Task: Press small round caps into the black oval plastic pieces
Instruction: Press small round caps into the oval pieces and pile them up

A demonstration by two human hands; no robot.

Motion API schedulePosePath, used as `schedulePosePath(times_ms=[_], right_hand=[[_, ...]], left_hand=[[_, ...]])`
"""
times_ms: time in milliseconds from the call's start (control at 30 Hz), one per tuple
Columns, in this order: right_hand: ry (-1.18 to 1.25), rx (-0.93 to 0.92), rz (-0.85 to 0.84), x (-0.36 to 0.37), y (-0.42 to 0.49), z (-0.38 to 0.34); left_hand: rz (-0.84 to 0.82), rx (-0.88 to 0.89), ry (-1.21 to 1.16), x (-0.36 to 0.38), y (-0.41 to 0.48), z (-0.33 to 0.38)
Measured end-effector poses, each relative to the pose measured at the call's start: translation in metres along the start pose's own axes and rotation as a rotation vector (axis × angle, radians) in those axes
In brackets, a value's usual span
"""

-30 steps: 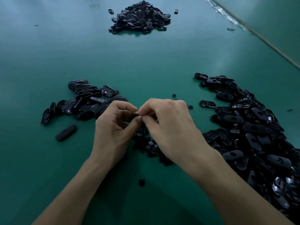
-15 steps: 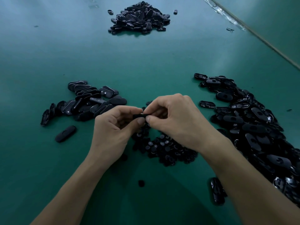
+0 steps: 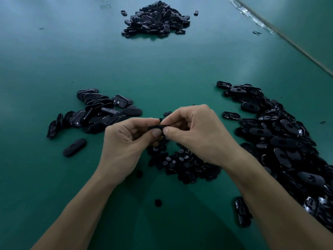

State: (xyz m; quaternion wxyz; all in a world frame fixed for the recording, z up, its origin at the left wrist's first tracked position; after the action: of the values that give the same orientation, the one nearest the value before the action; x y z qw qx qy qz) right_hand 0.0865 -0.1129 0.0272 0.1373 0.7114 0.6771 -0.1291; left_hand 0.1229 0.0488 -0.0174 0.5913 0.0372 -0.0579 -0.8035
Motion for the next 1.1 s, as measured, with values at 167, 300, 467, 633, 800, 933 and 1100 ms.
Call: schedulePosePath(times_ms=[167,300,467,633,800,933,1100], right_hand=[[-0.014,-0.032,-0.026,0.0,0.001,-0.003],[-0.051,-0.042,0.007,0.001,0.0,-0.004],[-0.098,-0.036,0.053,0.006,-0.002,-0.003],[-0.093,-0.014,0.073,0.005,-0.005,-0.002],[-0.084,-0.029,0.05,0.002,-0.008,-0.002],[-0.082,-0.018,0.045,0.002,-0.008,0.0],[-0.129,-0.003,0.059,-0.003,-0.007,0.001]], left_hand=[[0.003,-0.007,-0.016,-0.001,0.0,0.0],[-0.013,0.001,0.014,-0.001,0.001,0.0],[-0.032,0.0,0.058,-0.001,0.001,-0.002],[-0.007,0.018,0.084,-0.001,-0.001,-0.001],[0.034,0.034,0.12,0.001,-0.003,0.002],[0.053,0.048,0.166,0.001,-0.003,0.002],[0.129,0.134,0.317,-0.001,-0.005,0.002]])
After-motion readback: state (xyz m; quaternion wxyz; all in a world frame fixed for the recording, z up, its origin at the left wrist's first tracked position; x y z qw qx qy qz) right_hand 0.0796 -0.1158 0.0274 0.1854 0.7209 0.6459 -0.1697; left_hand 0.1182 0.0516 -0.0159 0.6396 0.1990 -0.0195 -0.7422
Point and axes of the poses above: each hand's wrist, its own y-axis towards the middle knuckle, its own x-axis out of the palm, z = x × y, the point moved 3 cm from there along y, towards the middle knuckle, and after that the axes turned 8 degrees about y, right-handed, at the moved point
